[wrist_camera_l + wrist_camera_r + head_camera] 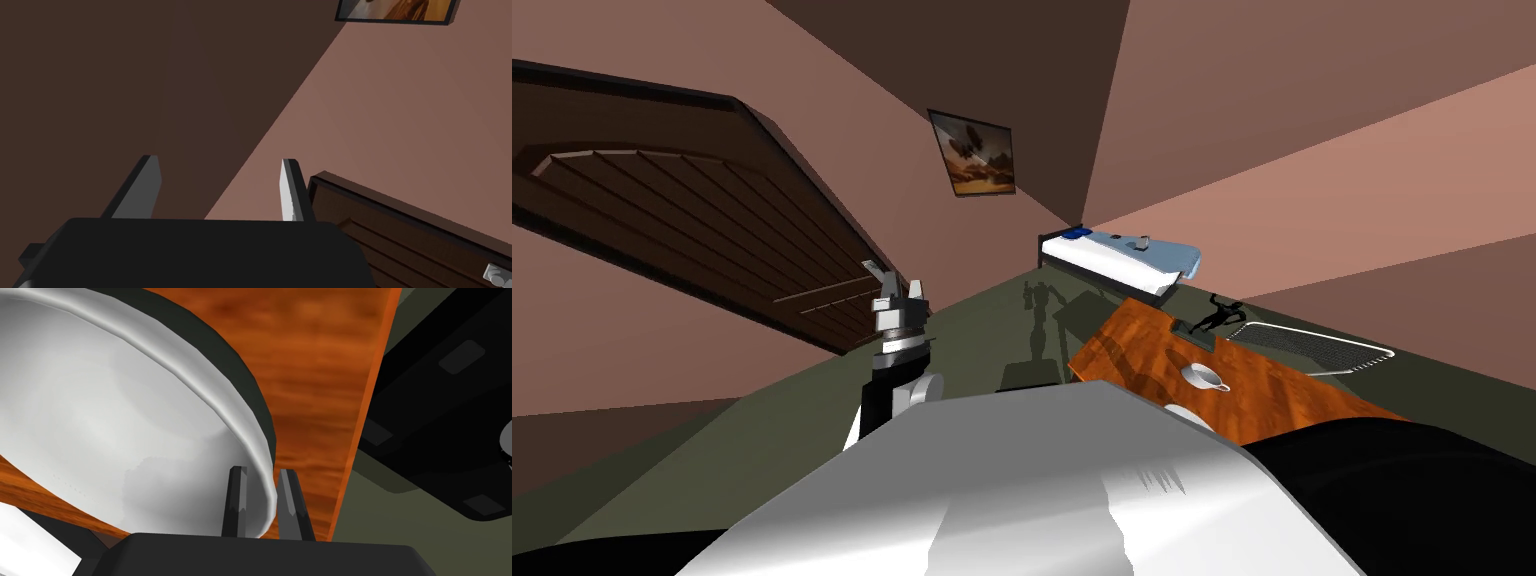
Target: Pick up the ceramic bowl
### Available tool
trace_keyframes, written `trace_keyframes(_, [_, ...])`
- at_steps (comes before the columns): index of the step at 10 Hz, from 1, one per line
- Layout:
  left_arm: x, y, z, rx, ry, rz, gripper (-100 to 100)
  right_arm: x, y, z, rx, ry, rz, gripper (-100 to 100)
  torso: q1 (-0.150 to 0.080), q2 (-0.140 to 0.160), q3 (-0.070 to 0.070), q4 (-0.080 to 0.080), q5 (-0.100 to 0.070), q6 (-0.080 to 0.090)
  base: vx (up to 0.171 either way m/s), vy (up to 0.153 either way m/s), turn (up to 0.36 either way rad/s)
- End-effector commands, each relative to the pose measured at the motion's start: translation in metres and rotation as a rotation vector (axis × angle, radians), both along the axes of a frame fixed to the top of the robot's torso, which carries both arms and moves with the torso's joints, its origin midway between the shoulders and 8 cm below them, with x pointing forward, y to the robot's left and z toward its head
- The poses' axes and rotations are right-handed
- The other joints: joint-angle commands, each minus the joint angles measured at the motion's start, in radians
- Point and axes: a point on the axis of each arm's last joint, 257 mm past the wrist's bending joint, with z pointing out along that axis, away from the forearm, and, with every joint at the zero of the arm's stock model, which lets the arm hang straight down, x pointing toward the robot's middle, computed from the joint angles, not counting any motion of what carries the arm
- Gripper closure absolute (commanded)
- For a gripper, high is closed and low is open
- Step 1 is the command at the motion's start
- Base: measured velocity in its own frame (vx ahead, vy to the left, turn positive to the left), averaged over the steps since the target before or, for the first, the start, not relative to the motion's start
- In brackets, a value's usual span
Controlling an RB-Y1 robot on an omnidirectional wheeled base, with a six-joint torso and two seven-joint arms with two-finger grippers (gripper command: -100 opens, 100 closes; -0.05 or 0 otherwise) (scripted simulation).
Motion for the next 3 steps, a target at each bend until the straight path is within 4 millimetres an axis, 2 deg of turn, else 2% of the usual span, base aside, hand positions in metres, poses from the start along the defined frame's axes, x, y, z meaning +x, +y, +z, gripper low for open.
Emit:
trace_keyframes(1, [0.0, 0.0, 0.0, 0.0, 0.0, 0.0, 0, -0.0052, -0.0003, 0.0041, -0.012, -0.002, 0.033, 100, 0.0, 0.0, 0.0, 0.0, 0.0, 0.0, 0.134, 0.031, -0.1])
trace_keyframes(2, [0.0, 0.0, 0.0, 0.0, 0.0, 0.0, 0, -0.0048, 0.0008, 0.0026, -0.005, -0.001, 0.02, 100, 0.002, 0.0, 0.0, 0.0, 0.0, -0.001, 0.046, 0.019, -0.012])
trace_keyframes(3, [0.0, -0.0001, 0.0001, 0.0, 0.0, 0.0, 0, -0.0047, 0.0011, 0.0028, -0.006, -0.001, 0.024, 0, 0.001, 0.004, 0.002, 0.001, 0.001, -0.002, 0.01, 0.004, 0.004])
